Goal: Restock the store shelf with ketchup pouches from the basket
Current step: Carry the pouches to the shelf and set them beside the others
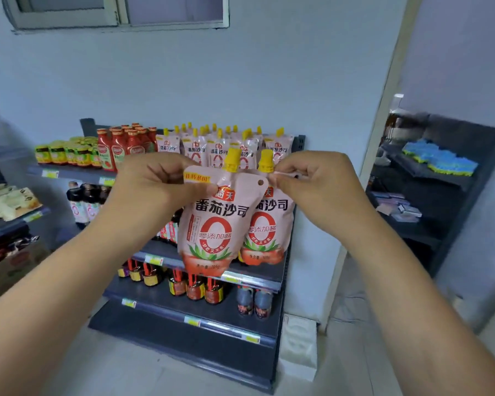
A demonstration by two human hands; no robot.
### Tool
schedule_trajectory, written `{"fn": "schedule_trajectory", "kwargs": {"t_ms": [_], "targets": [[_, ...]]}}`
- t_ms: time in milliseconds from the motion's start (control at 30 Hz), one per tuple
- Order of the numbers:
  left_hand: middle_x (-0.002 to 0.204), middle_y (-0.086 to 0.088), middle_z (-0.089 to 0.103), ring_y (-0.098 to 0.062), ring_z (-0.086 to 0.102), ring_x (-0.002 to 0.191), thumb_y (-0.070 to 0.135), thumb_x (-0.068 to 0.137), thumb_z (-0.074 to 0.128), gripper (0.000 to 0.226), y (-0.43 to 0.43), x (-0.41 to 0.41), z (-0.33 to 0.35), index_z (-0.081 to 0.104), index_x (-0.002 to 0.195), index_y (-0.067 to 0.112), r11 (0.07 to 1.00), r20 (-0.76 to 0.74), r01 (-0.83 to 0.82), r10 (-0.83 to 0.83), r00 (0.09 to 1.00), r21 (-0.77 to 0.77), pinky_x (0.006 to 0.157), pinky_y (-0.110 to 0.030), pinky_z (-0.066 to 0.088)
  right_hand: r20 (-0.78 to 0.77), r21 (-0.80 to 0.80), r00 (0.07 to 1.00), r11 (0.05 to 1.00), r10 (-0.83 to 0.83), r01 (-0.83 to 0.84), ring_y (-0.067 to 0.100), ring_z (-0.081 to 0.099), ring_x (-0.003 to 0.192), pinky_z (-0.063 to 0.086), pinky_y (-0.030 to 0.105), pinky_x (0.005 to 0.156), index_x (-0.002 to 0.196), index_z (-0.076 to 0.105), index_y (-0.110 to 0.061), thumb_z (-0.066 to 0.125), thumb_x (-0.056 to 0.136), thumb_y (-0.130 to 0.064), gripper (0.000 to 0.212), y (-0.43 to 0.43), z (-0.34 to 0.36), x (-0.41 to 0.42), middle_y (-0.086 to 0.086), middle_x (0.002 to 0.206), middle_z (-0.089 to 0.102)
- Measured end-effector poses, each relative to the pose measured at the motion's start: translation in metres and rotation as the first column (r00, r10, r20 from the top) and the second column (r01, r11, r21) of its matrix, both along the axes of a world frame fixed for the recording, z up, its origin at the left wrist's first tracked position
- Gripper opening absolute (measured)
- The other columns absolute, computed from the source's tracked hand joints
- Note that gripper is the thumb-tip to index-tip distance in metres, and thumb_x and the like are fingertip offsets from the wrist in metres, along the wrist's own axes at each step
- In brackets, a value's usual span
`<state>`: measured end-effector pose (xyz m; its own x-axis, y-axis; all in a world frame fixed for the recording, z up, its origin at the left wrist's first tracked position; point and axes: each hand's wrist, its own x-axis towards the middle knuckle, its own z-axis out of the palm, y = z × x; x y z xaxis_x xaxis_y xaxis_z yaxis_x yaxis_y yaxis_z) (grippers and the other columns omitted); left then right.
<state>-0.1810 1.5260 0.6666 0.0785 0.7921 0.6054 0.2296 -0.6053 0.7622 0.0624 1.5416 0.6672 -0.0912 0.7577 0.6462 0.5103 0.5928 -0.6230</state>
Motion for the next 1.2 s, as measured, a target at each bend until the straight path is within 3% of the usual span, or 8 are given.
{"fn": "schedule_trajectory", "kwargs": {"t_ms": [100,300,400,533,667,1033,1100,1200], "targets": [[0.081,-0.001,0.080,-0.018,0.078,0.074,-0.001,0.077,0.079,0.015,0.054,0.012,0.009,0.078,0.082,0.013,0.999,0.047,0.043,-0.043,0.998,-0.002,0.065,-0.029,0.063,-0.014,-0.006,0.999,0.999,-0.044,0.044,0.013,0.073,0.084,0.058,0.034,0.080,0.079,0.079,-0.015,0.070,0.087,-0.002,0.017,0.043,0.000,0.006,-0.003,0.081,0.077],[0.078,-0.004,0.079,-0.021,0.076,0.071,0.004,0.078,0.080,0.011,0.145,0.039,0.021,0.080,0.085,0.012,0.992,-0.065,0.124,-0.123,0.990,0.013,0.060,-0.030,0.061,-0.061,-0.049,0.993,0.994,-0.098,0.095,0.012,0.074,0.081,0.058,0.035,0.076,0.081,0.080,-0.014,0.073,0.083,-0.001,0.015,0.120,0.005,0.030,-0.002,0.080,0.078],[0.075,0.004,0.079,-0.009,0.075,0.065,-0.001,0.076,0.079,0.014,0.189,0.058,0.024,0.078,0.083,0.011,0.987,-0.038,0.163,-0.162,0.986,0.005,0.056,-0.019,0.057,-0.052,-0.041,0.989,0.990,-0.137,0.135,0.008,0.072,0.079,0.055,0.030,0.074,0.080,0.079,-0.017,0.072,0.086,-0.003,0.017,0.158,0.003,0.044,-0.005,0.081,0.078],[0.070,0.007,0.078,-0.001,0.070,0.059,-0.006,0.075,0.078,0.017,0.245,0.090,0.023,0.076,0.080,0.010,0.981,-0.007,0.195,-0.195,0.981,-0.020,0.052,-0.013,0.052,0.021,-0.055,0.986,0.984,-0.166,0.167,0.027,0.066,0.074,0.043,0.028,0.060,0.081,0.077,-0.010,0.068,0.090,-0.009,0.013,0.208,-0.006,0.072,0.007,0.079,0.073],[0.079,-0.003,0.079,-0.010,0.073,0.069,0.000,0.071,0.078,0.012,0.301,0.114,0.023,0.076,0.083,0.003,0.989,0.060,0.146,-0.145,0.988,-0.010,0.063,-0.021,0.059,-0.025,-0.072,0.985,0.983,-0.173,0.171,-0.003,0.065,0.070,0.047,0.016,0.063,0.074,0.075,-0.034,0.074,0.090,-0.015,0.025,0.260,-0.006,0.111,-0.018,0.075,0.074],[0.077,-0.002,0.080,-0.017,0.077,0.073,0.012,0.067,0.080,0.015,0.393,0.162,0.036,0.077,0.081,0.008,0.999,0.075,0.041,-0.040,0.996,-0.012,0.068,-0.024,0.061,0.057,-0.063,0.980,0.979,-0.190,0.193,0.001,0.068,0.070,0.051,0.022,0.062,0.077,0.079,-0.020,0.075,0.088,-0.020,0.012,0.395,0.006,0.161,-0.013,0.073,0.074],[0.076,-0.004,0.079,-0.020,0.077,0.073,0.015,0.064,0.080,0.015,0.400,0.163,0.038,0.078,0.078,0.009,0.998,0.067,0.059,-0.058,0.996,-0.018,0.067,-0.026,0.062,0.090,-0.081,0.983,0.982,-0.161,0.169,-0.007,0.062,0.062,0.041,0.011,0.054,0.062,0.070,-0.027,0.072,0.087,-0.016,0.027,0.414,0.004,0.155,-0.021,0.060,0.066],[0.076,-0.006,0.079,-0.022,0.077,0.073,0.017,0.062,0.080,0.017,0.410,0.163,0.040,0.079,0.078,0.011,0.997,0.018,0.076,-0.076,0.997,-0.018,0.066,-0.028,0.062,0.158,-0.087,0.971,0.977,-0.180,0.195,-0.001,0.048,0.047,0.031,0.016,0.044,0.048,0.051,-0.025,0.062,0.082,-0.007,0.040,0.439,-0.004,0.143,-0.008,0.047,0.055]]}}
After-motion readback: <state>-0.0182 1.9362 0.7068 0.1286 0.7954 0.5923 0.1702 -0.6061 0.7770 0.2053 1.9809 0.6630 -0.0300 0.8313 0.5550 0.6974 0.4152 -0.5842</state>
